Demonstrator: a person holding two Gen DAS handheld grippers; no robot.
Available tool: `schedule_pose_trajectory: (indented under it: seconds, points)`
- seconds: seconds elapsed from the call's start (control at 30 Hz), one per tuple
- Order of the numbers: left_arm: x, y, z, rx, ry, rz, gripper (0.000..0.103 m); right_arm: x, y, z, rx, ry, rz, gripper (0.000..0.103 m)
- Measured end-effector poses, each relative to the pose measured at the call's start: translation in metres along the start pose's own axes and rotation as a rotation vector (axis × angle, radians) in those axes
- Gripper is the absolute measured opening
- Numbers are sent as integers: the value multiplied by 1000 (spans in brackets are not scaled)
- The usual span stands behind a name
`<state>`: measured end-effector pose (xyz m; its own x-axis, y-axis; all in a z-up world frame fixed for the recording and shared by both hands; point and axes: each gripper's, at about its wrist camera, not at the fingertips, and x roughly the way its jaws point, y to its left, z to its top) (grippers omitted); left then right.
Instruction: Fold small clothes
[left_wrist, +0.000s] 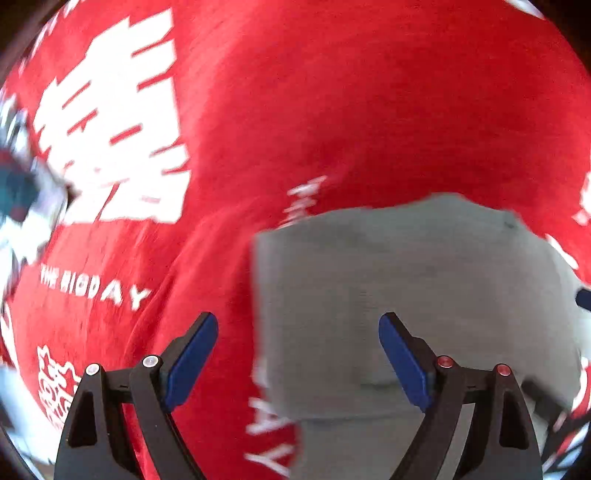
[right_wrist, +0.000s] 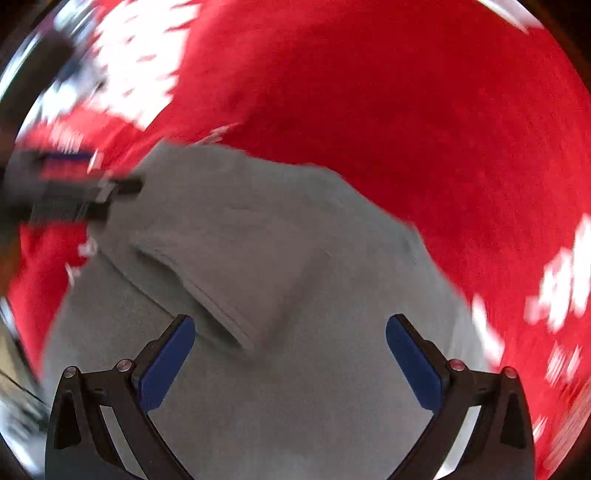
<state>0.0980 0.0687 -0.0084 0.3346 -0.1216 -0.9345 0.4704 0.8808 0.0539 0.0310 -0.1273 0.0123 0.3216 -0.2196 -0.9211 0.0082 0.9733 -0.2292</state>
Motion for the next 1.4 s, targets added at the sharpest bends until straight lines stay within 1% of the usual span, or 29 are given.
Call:
schedule_pose_trajectory:
  seconds: [0.03,0.1,0.13,0.2,0.23,0.27,0.33,0.37,0.4,0.5,0.53,0.57,0.6,0.63,0.67,0.77,0.8,0.83,0.87,0.9,0.93,1.0,1.03,1.1,1.17,1.23,1.27,1.33,1.4]
  points:
    - [12,13,3,-34,29,4,90,10,19,6,-92,-6,-35,103]
    - [29,21,4,-62,62,4,90,23,42,11,-198,-17,-93,102]
    - [37,23,7,-75,77,-3,90,32,52,16,-253,-22,-145,98]
    - [52,25,7,-92,104,-11,90,42,59,20,-290,-17,-214,75]
    - [58,25,6,-95,110,-10,90,46,55,22,-281,-8,-228,36]
    - [62,24,4,-99,115,-8,90,47,46,25,-231,5,-214,10]
    - [62,21,0,-111,106,-13,90,38,18,27,-70,-6,-167,10]
    - [61,20,-1,-113,103,-11,90,29,-3,22,51,-25,-124,10]
    - [61,20,-2,-111,102,-9,90,22,-25,16,172,-39,-71,10]
    - [62,19,-3,-108,107,-16,90,15,-95,-28,624,-61,134,10]
    - [61,19,-3,-109,111,-19,90,19,-116,-50,781,-57,201,15]
    - [62,20,-2,-111,115,-23,90,22,-127,-65,875,-51,252,23]
    - [62,23,5,-113,121,-25,90,27,-136,-81,964,-37,300,35]
    - [65,24,8,-117,128,-31,90,32,-144,-97,1047,-19,334,54]
    - [68,26,12,-122,134,-38,90,35,-151,-114,1125,-10,360,65]
    - [73,28,20,-132,143,-45,89,36,-163,-144,1275,-36,431,65]
    - [74,27,21,-133,146,-45,89,36,-167,-148,1304,-43,440,65]
    - [74,27,22,-135,146,-51,79,37,-170,-151,1328,-41,446,61]
    - [73,26,23,-137,142,-103,50,37,-174,-153,1335,-25,446,38]
    - [75,28,29,-146,136,-163,35,37,-177,-150,1322,-9,439,16]
    - [75,28,31,-150,131,-182,16,35,-178,-145,1299,-4,428,8]
    - [67,24,35,-121,97,-139,16,22,-182,-137,1237,-40,400,8]
    - [64,23,37,-108,77,-121,16,15,-187,-130,1172,-67,360,7]
    - [64,24,40,-97,71,-93,15,10,-192,-121,1106,-83,313,7]
    - [68,28,42,-104,80,-65,16,21,-195,-117,1072,-51,275,7]
    - [69,34,42,-114,85,-34,16,36,-196,-124,1074,14,249,7]
    - [67,38,41,-122,82,-16,16,45,-193,-127,1078,43,244,8]
    - [61,43,38,-128,83,-10,16,50,-192,-140,1103,78,249,8]
    - [52,48,33,-112,78,-12,16,42,-192,-147,1121,74,228,18]
